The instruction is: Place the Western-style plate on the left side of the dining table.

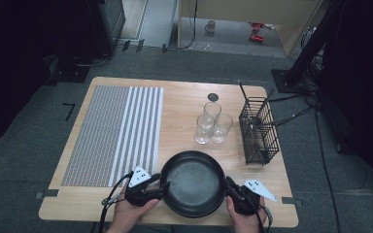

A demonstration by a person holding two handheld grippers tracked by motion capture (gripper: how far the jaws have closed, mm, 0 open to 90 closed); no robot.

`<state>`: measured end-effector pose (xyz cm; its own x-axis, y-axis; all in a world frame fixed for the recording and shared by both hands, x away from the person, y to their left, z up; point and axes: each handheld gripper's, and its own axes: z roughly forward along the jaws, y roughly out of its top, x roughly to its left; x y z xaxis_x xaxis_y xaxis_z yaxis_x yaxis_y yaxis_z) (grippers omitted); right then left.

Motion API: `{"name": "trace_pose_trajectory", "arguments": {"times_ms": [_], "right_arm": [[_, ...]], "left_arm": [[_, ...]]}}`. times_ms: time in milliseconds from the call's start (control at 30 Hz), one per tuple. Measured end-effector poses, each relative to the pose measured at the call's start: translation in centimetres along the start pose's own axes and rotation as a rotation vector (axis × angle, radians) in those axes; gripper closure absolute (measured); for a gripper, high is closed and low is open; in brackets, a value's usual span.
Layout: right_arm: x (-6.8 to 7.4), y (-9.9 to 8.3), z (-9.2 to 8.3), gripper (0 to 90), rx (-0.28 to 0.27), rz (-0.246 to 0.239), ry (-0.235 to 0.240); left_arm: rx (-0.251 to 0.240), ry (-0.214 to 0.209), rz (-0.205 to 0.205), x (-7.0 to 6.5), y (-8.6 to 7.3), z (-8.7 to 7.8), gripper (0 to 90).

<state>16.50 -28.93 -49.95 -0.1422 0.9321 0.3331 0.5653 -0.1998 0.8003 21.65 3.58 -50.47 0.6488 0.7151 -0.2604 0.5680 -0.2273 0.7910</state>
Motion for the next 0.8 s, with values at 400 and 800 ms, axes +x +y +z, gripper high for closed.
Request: {"name": "trace_pose_trajectory", "arguments": {"times_ms": [400,800], "right_arm": [[0.53,-0.46,0.06,82.9,-0.01,0.023,-0.002],[0.68,-0.61,-0.08,84.1,-0.018,0.031,-0.011]], "left_arm": [[-0.003,0.001,-0.011,0.02,-0.09,-0.11,50.5],[-0.006,0.002,-0.02,0.04,-0.11,-0.12,51.4]]}}
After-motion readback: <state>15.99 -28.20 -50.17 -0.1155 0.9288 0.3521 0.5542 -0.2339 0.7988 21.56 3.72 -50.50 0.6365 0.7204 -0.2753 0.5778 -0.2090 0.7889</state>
